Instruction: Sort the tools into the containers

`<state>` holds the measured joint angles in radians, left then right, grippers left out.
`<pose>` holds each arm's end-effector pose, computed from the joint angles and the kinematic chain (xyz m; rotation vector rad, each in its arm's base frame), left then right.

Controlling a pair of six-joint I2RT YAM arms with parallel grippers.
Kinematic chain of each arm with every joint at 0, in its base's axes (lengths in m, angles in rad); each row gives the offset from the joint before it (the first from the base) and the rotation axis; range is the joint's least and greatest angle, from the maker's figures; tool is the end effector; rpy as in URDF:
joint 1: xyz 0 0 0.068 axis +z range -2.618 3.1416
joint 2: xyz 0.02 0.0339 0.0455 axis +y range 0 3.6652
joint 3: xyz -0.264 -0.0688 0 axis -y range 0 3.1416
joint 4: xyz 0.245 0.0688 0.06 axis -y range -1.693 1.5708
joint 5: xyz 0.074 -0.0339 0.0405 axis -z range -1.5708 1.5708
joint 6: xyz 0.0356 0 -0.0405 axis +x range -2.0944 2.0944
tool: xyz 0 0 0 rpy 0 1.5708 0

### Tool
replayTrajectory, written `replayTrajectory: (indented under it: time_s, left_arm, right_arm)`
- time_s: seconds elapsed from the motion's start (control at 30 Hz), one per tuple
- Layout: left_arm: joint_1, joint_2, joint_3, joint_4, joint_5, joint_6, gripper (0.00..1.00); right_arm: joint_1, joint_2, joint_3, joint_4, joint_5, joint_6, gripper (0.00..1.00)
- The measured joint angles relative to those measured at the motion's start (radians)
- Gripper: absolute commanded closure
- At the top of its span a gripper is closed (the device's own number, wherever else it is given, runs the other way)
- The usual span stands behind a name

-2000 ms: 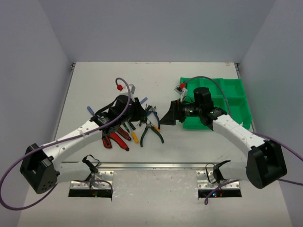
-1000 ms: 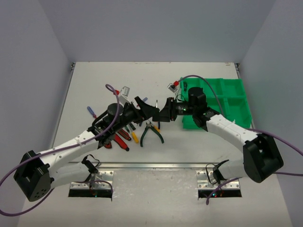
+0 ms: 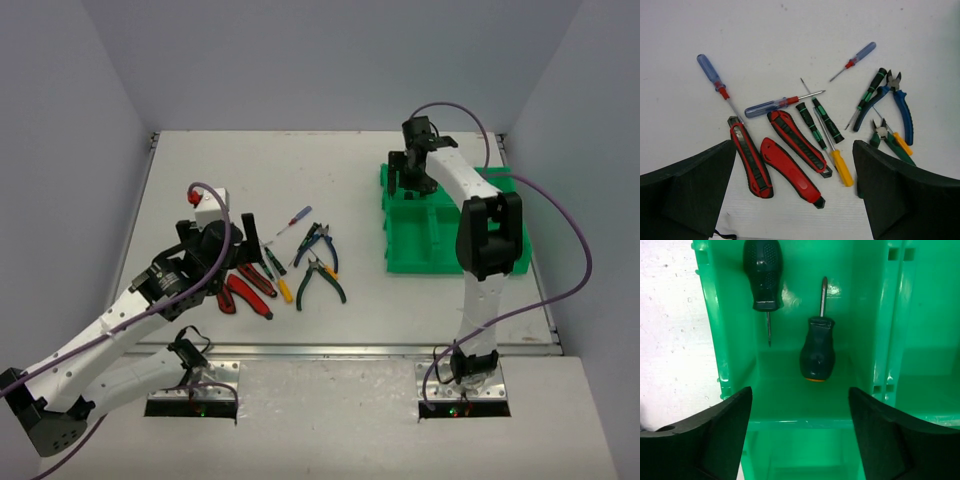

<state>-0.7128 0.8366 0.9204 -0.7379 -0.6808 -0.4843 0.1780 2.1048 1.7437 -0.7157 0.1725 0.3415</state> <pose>0.1379 -0.0896 0.3279 -0.1212 2.0598 0.0297 0.4504 0.0748 0.2143 0.2710 2.6075 -0.0493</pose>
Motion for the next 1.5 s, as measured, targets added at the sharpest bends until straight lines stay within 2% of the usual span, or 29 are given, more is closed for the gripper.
replayTrajectory:
  time_s: [0.17,0.3,0.4,0.53,0.63,0.77,0.87,0.97,1.17,1.27,1.37,1.5]
  left_arm:
    - [0.000,0.032,-0.053,0.012,-0.008,0.026,0.00]
    - [0.001,0.079,-0.054,0.035,-0.007,0.043,0.00]
    - [0.015,0.102,-0.056,0.057,0.006,0.059,0.00]
    - [0.098,0.191,-0.068,0.083,0.063,0.073,0.00]
    - [0.184,0.318,-0.061,0.087,0.129,0.070,0.00]
    - [0.210,0.420,-0.043,0.082,0.207,0.066,0.00]
    - [0.210,0.469,0.011,0.135,0.278,0.060,0.00]
    - [0.210,0.620,0.156,0.197,0.362,0.080,0.00]
    - [0.222,1.048,0.526,0.288,0.473,0.158,0.03]
    - [0.233,1.239,0.663,0.300,0.490,0.191,0.15]
    - [0.247,1.298,0.672,0.273,0.500,0.215,0.29]
    - [0.258,1.305,0.674,0.264,0.504,0.234,0.32]
  right_arm:
    - [0.000,-0.023,0.003,-0.009,-0.015,0.001,0.17]
    - [0.001,-0.146,-0.061,0.014,-0.071,0.002,0.12]
    - [0.003,-0.360,-0.241,0.089,-0.171,0.002,0.01]
    - [0.029,-0.685,-0.530,0.215,-0.345,0.019,0.01]
    - [0.061,-0.809,-0.683,0.291,-0.460,0.038,0.01]
    - [0.073,-0.834,-0.805,0.342,-0.525,0.054,0.01]
    - [0.073,-0.826,-0.826,0.340,-0.544,0.049,0.01]
    - [0.073,-0.820,-0.824,0.345,-0.568,0.017,0.01]
    - [0.073,-0.828,-0.825,0.348,-0.589,-0.029,0.01]
    - [0.073,-0.844,-0.830,0.351,-0.599,-0.046,0.01]
    - [0.073,-0.857,-0.835,0.355,-0.607,-0.057,0.01]
    - [0.073,-0.857,-0.836,0.365,-0.620,-0.063,0.01]
